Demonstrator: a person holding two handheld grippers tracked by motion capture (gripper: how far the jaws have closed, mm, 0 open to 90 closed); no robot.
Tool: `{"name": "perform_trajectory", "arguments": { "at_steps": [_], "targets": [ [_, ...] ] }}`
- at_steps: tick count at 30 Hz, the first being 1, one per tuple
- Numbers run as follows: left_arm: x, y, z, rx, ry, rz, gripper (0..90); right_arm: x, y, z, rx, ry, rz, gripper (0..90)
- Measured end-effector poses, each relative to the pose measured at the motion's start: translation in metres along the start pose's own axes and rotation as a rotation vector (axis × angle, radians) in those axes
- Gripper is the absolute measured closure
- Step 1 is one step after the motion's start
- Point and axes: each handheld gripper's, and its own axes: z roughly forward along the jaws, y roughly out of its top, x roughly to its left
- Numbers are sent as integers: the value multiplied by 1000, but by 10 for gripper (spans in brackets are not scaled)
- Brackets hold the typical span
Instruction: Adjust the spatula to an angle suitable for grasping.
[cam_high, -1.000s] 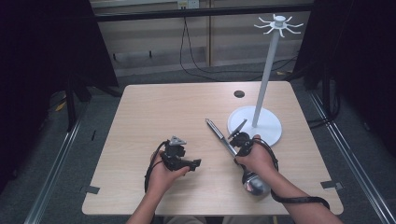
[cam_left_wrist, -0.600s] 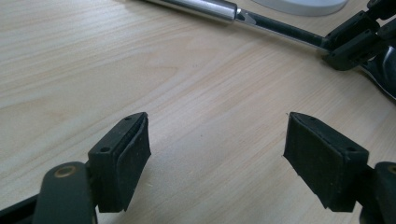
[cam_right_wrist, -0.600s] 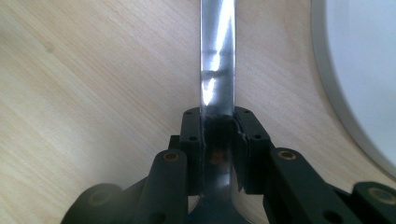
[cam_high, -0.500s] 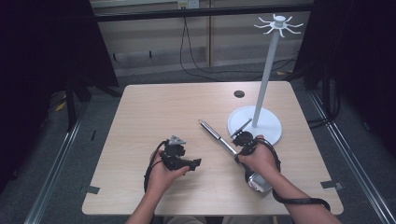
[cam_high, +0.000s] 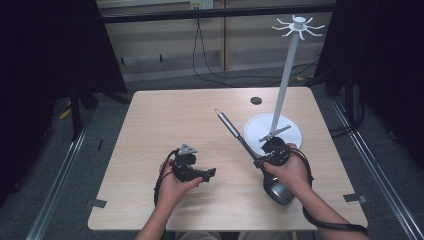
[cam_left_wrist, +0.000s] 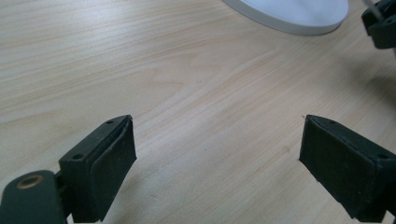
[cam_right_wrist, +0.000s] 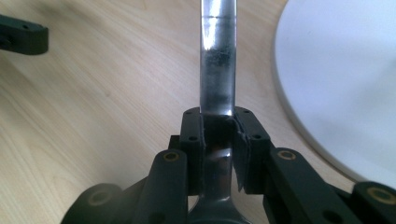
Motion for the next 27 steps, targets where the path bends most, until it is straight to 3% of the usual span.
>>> {"name": "perform_trajectory", "arguments": {
  "at_steps": [19, 27],
  "targets": [
    [-1, 0, -1, -13, 2, 14, 102, 0, -14, -34, -245, 3, -22, 758],
    [-2, 1, -2, -18, -1, 18, 95, 1, -21, -47, -334, -23, -33, 758]
  ]
}}
